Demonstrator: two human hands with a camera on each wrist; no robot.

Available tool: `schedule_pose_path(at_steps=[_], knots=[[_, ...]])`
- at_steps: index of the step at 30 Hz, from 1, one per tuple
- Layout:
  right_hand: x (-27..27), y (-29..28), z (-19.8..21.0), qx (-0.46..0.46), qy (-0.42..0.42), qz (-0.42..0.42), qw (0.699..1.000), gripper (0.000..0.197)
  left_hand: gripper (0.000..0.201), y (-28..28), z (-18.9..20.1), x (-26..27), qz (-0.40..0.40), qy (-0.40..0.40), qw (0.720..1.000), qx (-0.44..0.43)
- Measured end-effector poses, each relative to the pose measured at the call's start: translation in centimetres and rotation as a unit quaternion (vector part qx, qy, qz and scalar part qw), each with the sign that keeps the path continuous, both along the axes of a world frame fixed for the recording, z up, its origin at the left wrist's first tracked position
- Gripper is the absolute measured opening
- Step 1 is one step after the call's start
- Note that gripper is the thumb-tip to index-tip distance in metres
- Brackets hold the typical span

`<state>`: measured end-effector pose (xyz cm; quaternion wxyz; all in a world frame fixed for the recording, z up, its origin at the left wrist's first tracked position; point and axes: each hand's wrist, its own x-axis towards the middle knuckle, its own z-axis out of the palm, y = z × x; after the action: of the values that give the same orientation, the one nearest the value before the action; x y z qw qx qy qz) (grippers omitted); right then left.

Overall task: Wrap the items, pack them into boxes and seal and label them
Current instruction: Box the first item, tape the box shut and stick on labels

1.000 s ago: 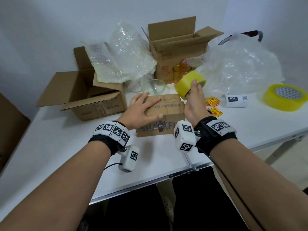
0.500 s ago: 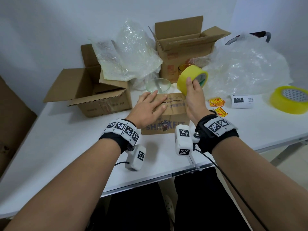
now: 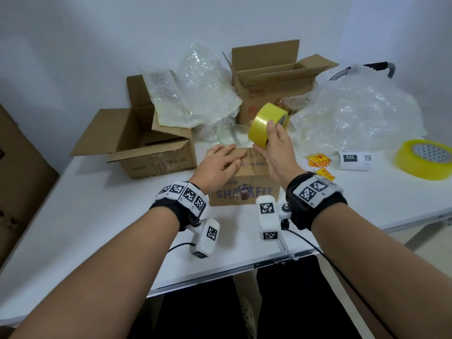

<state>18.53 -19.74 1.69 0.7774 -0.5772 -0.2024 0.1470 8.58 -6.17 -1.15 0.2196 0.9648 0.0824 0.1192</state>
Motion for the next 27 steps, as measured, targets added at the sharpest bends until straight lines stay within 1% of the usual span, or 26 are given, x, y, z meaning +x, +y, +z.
schedule_pose_path(at_steps=[2,3,4,6,7,9,11,13,15,16,18,21,27], knots=[[0.0,-0.1,-0.7,0.007,-0.008,-0.002,1.000,0.031,0.041,0.1,-0.2,0.0,0.000,-0.011,0.999,-0.033],[-0.1,-0.1,-0.8,0.004,-0.012,-0.003,1.000,0.028,0.043,0.2,-0.2,-0.1,-0.002,-0.023,0.997,-0.072],[-0.1,0.0,-0.8,0.001,-0.017,-0.003,1.000,0.025,0.048,0.2,0.0,-0.3,-0.006,-0.040,0.991,-0.131],[-0.1,0.1,-0.7,-0.004,-0.024,-0.005,1.000,0.024,0.065,0.3,0.4,-0.7,-0.016,-0.073,0.964,-0.254],[-0.1,0.2,-0.7,-0.006,-0.026,-0.006,1.000,0.023,0.071,0.3,0.5,-0.9,-0.021,-0.085,0.956,-0.280],[-0.1,0.1,-0.7,-0.005,-0.026,-0.007,1.000,0.020,0.073,0.8,0.5,-1.2,-0.018,-0.084,0.963,-0.256],[0.0,0.0,-0.8,-0.004,-0.027,-0.006,1.000,0.018,0.074,1.5,0.2,-1.7,0.007,-0.049,0.973,-0.227],[0.0,0.0,-0.9,-0.004,-0.026,-0.005,1.000,0.018,0.079,2.5,-0.2,-2.3,0.014,0.003,0.969,-0.246],[0.0,0.0,-0.9,-0.009,-0.027,-0.007,1.000,0.017,0.082,3.3,-0.5,-2.8,-0.019,0.035,0.967,-0.252],[0.0,0.1,-0.8,-0.010,-0.028,-0.008,1.000,0.017,0.082,3.4,-0.6,-3.0,-0.036,0.035,0.967,-0.252],[0.1,0.1,-0.8,-0.011,-0.028,-0.007,1.000,0.018,0.080,3.4,-0.8,-3.2,-0.046,0.009,0.964,-0.263],[0.1,0.1,-0.8,-0.011,-0.024,-0.003,1.000,0.018,0.076,2.9,-0.8,-3.4,-0.033,-0.019,0.956,-0.292],[-0.2,0.4,-0.4,-0.010,-0.027,0.004,1.000,0.018,0.067,2.8,-0.2,-4.1,-0.008,-0.018,0.943,-0.331]])
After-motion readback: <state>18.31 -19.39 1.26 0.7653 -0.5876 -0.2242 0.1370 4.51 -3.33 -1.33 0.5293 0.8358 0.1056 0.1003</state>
